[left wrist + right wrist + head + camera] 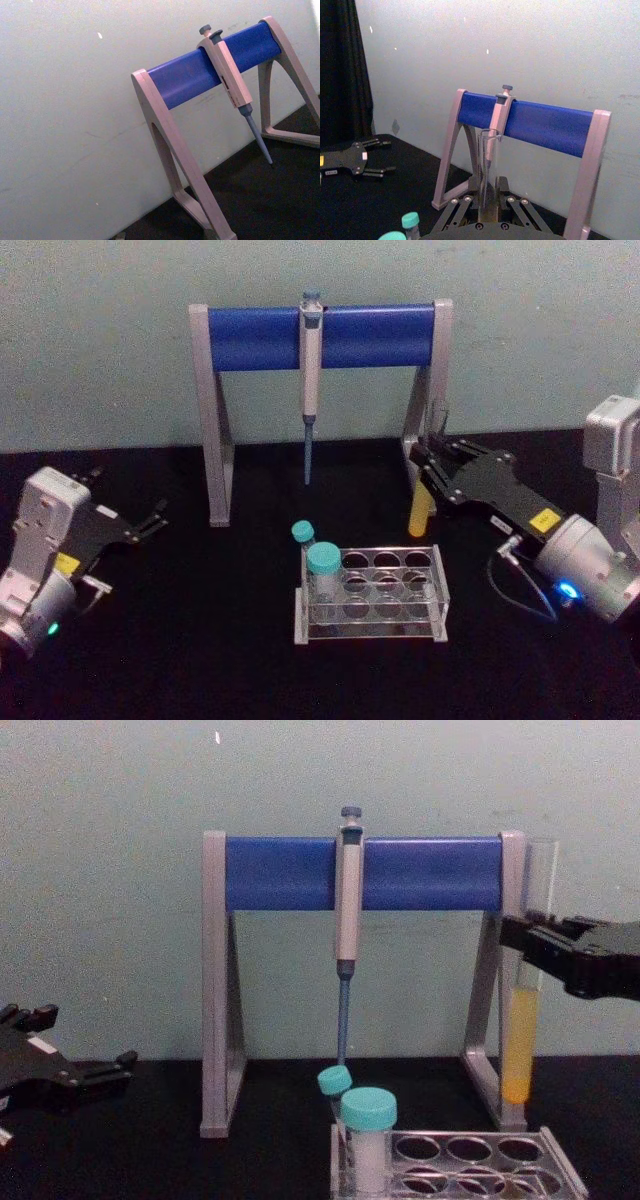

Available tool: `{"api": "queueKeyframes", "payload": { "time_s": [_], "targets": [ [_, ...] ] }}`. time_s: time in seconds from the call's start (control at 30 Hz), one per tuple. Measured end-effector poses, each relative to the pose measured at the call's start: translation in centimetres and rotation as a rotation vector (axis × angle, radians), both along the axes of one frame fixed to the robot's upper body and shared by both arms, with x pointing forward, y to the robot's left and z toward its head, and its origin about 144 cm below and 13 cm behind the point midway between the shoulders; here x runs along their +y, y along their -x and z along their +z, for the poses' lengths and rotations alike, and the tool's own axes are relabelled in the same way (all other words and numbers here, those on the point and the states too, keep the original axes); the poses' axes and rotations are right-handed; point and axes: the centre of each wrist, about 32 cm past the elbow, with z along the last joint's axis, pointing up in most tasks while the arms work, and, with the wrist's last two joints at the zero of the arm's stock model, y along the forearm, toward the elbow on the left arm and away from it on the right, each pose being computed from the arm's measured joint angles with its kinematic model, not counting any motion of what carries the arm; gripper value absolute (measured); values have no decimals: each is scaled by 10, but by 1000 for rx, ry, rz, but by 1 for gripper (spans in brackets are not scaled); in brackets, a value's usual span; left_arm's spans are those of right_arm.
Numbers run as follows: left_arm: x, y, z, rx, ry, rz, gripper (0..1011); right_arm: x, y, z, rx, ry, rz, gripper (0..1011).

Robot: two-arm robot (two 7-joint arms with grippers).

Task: Pick up the test tube from the test tube rack, shake it, then place it back into the test tube rack.

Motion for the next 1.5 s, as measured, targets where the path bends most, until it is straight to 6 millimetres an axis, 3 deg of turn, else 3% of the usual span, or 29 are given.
{"api": "queueKeyframes", "payload": {
  "time_s": [0.37, 0.63, 1.0, 1.23, 1.5],
  "targets": [
    [0, 0, 0, 0, 0, 0, 1010, -11, 23, 8, 35, 40, 51, 222],
    [0, 0, 0, 0, 0, 0, 1010, -1, 31, 8, 87, 47, 161, 222],
    [0, 0, 0, 0, 0, 0, 1010, 20, 14, 6, 59, -13, 208, 222],
    [0, 0, 0, 0, 0, 0, 1010, 28, -2, 2, 10, -38, 138, 222],
    [0, 0, 0, 0, 0, 0, 1010, 27, -8, -1, -33, -40, 35, 222]
  ]
}}
